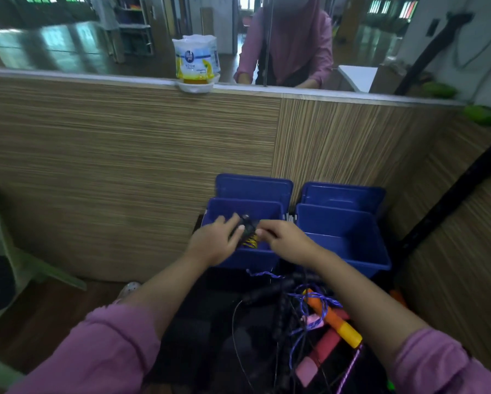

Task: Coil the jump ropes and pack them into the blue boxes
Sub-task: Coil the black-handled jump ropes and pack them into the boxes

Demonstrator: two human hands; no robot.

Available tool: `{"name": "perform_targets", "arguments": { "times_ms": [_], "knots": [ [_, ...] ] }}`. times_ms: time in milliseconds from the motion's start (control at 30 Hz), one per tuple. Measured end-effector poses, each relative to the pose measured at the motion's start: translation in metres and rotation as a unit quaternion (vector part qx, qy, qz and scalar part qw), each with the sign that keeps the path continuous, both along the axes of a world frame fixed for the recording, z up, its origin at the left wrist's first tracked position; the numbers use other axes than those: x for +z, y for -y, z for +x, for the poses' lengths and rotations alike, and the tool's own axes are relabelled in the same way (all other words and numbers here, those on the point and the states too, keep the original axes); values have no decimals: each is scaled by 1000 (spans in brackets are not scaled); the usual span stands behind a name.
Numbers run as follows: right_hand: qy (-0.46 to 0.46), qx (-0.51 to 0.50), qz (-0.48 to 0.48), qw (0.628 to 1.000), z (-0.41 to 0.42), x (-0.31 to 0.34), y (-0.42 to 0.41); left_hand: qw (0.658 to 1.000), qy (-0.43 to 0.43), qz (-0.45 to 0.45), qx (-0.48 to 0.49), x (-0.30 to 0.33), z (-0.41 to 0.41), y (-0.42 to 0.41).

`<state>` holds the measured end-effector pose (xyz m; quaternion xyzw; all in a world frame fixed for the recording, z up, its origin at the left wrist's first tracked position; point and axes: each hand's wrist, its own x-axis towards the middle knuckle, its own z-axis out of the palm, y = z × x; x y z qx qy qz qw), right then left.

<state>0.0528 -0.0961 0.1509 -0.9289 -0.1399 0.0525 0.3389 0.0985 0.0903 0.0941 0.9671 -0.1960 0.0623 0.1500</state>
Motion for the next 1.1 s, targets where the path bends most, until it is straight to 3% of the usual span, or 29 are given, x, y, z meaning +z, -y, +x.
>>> {"name": "perform_targets", "arguments": {
  "times_ms": [133, 233, 433, 567, 700, 833, 967, 1100],
  "knots": [
    [-32, 74, -17, 997, 11, -8, 24, 985, -53, 29, -161, 2, -13, 1],
    [-42, 97, -10, 994, 19, -16, 40, 971, -71, 41, -226, 8, -21, 5],
    [-75, 49, 142, 986, 22, -13, 50, 967, -70, -25, -243, 10, -22, 2],
    [-131, 60, 173, 974, 24, -10, 55, 950, -37, 20, -310, 15, -22, 4],
    [-123, -2, 235, 964, 25, -20, 54, 945, 5, -44, -325, 16, -17, -3],
    [-143, -62, 295, 943, 26, -27, 41, 943, -14, -163, -291, 20, -15, -2],
    [-190, -84, 305, 930, 17, -37, 14, 942, 23, -282, -179, 26, -2, -1],
    [-249, -124, 358, 891, 13, -42, -11, 967, 37, -251, -39, 28, 12, -1]
  ]
}}
